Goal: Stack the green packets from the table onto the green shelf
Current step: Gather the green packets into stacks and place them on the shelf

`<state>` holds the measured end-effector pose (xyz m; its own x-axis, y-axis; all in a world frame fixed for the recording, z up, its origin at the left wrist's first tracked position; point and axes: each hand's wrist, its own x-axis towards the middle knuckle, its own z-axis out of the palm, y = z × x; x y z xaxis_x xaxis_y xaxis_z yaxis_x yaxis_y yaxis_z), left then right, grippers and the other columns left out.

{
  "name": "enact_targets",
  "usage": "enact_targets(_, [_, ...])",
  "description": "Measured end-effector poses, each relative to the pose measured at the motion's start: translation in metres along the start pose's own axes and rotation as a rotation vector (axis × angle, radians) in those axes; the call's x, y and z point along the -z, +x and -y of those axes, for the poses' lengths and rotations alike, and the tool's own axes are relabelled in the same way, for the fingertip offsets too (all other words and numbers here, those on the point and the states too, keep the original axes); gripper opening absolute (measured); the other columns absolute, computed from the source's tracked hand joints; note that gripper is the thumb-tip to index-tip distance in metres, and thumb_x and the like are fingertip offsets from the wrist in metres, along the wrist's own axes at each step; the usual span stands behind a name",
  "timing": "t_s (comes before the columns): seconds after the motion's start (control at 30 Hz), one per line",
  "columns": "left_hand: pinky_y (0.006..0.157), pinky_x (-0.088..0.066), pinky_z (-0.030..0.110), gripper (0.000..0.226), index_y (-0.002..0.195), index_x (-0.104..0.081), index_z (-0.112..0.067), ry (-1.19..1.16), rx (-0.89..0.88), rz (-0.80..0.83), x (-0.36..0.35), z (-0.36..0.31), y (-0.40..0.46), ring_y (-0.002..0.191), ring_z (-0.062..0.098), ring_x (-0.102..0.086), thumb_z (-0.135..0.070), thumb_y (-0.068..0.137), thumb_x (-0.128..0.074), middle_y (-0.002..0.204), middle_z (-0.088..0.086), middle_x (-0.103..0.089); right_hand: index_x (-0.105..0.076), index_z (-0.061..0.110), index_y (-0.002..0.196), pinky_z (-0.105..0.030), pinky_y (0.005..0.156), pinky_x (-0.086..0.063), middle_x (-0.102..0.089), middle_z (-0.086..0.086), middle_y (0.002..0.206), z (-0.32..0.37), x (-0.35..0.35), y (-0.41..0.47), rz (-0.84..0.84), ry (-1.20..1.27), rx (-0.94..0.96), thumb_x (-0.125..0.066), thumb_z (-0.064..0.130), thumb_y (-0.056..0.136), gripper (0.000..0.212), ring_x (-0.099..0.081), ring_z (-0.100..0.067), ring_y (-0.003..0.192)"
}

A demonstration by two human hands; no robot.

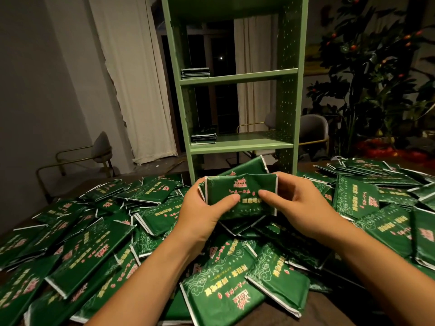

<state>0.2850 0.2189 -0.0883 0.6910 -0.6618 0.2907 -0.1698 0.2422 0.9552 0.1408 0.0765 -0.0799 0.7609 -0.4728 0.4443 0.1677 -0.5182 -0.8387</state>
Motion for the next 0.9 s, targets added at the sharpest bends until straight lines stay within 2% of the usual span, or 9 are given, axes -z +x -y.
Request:
enact_targets(0.1, [0.09, -0.059, 0.047, 0.031, 0.118, -0.066, -0.003, -0.138, 0.103, 0.098, -0.005, -0.003, -0.005, 0.103, 0.032, -0.073, -0.012, 0.089, -0.07, 0.109, 0.014, -0.076, -0.07, 0.018, 0.111, -0.024, 0.079, -0.056, -0.076, 0.007, 0.101, -0.002, -0.006, 0.002, -0.106, 0.018, 0.054, -0.066, 0.016, 0.094, 0.017, -0.071, -0.009, 0.094])
enact_targets(0.17, [0.082, -0.063, 0.043, 0.021, 0.118, -0.065, -0.006, -0.14, 0.099, 0.109, -0.01, -0.007, -0.007, 0.099, 0.029, -0.075, -0.01, 0.098, -0.06, 0.109, 0.011, -0.077, -0.069, 0.021, 0.112, -0.025, 0.081, -0.056, -0.075, 0.009, 0.102, -0.004, -0.008, 0.004, -0.188, 0.003, 0.054, -0.065, 0.025, 0.094, 0.018, -0.07, -0.007, 0.094])
enact_targets(0.23, [0.075, -0.064, 0.036, 0.014, 0.111, -0.066, -0.011, -0.113, 0.034, -0.001, -0.009, -0.01, -0.005, 0.091, 0.026, -0.076, -0.012, 0.101, -0.056, 0.105, 0.008, -0.077, -0.066, 0.023, 0.118, -0.031, 0.086, -0.056, -0.072, 0.011, 0.104, -0.007, -0.007, 0.004, -0.268, -0.082, 0.029, -0.061, 0.037, 0.095, 0.027, -0.068, -0.006, 0.098])
enact_targets(0.3, [0.075, -0.063, 0.03, 0.012, 0.106, -0.064, -0.019, 0.01, -0.068, -0.16, -0.003, -0.011, 0.0, 0.086, 0.019, -0.077, -0.015, 0.103, -0.054, 0.105, 0.003, -0.076, -0.064, 0.022, 0.119, -0.032, 0.092, -0.054, -0.066, 0.013, 0.108, -0.008, -0.003, 0.002, -0.307, -0.33, 0.046, -0.061, 0.036, 0.096, 0.027, -0.063, -0.005, 0.1])
enact_targets(0.4, [0.084, -0.059, 0.037, 0.012, 0.101, -0.062, -0.025, 0.116, -0.11, -0.331, 0.007, -0.009, 0.005, 0.084, 0.008, -0.075, -0.019, 0.104, -0.052, 0.102, -0.007, -0.071, -0.063, 0.024, 0.12, -0.032, 0.101, -0.046, -0.054, 0.012, 0.117, -0.007, -0.006, -0.003, -0.177, -0.71, 0.107, -0.062, 0.036, 0.095, 0.027, -0.051, -0.006, 0.111])
enact_targets(0.5, [0.091, -0.055, 0.044, 0.019, 0.085, -0.052, -0.021, 0.113, -0.024, -0.41, 0.008, -0.009, 0.007, 0.09, 0.017, -0.074, -0.024, 0.103, -0.053, 0.09, -0.006, -0.062, -0.056, 0.029, 0.13, -0.027, 0.108, -0.037, -0.047, 0.013, 0.13, -0.001, -0.017, -0.006, -0.044, -0.791, 0.095, -0.059, 0.041, 0.095, 0.037, -0.042, -0.006, 0.124])
enact_targets(0.67, [0.093, -0.052, 0.055, 0.017, 0.088, -0.054, -0.017, 0.151, 0.047, -0.392, 0.009, -0.009, 0.006, 0.085, 0.017, -0.075, -0.027, 0.102, -0.054, 0.098, 0.002, -0.066, -0.028, 0.035, 0.153, -0.038, 0.124, -0.019, -0.02, 0.008, 0.162, 0.01, -0.024, 0.01, 0.168, -1.008, 0.112, -0.063, 0.033, 0.091, 0.072, -0.015, -0.015, 0.15])
enact_targets(0.77, [0.095, -0.054, 0.055, 0.017, 0.098, -0.057, -0.01, 0.126, 0.089, -0.376, 0.008, -0.008, 0.007, 0.081, 0.013, -0.075, -0.027, 0.1, -0.057, 0.106, 0.007, -0.069, -0.01, 0.034, 0.158, -0.043, 0.126, -0.01, -0.006, 0.004, 0.167, 0.008, -0.03, 0.022, 0.311, -1.106, 0.089, -0.06, 0.026, 0.09, 0.085, 0.0, -0.021, 0.154])
enact_targets(0.9, [0.095, -0.056, 0.052, 0.009, 0.096, -0.062, -0.01, 0.099, 0.119, -0.355, 0.009, -0.006, 0.009, 0.089, 0.018, -0.074, -0.019, 0.097, -0.061, 0.103, 0.006, -0.072, -0.008, 0.03, 0.16, -0.041, 0.124, -0.016, -0.02, 0.004, 0.165, -0.007, -0.042, 0.024, 0.311, -0.971, -0.046, -0.049, 0.031, 0.1, 0.072, -0.015, -0.021, 0.151])
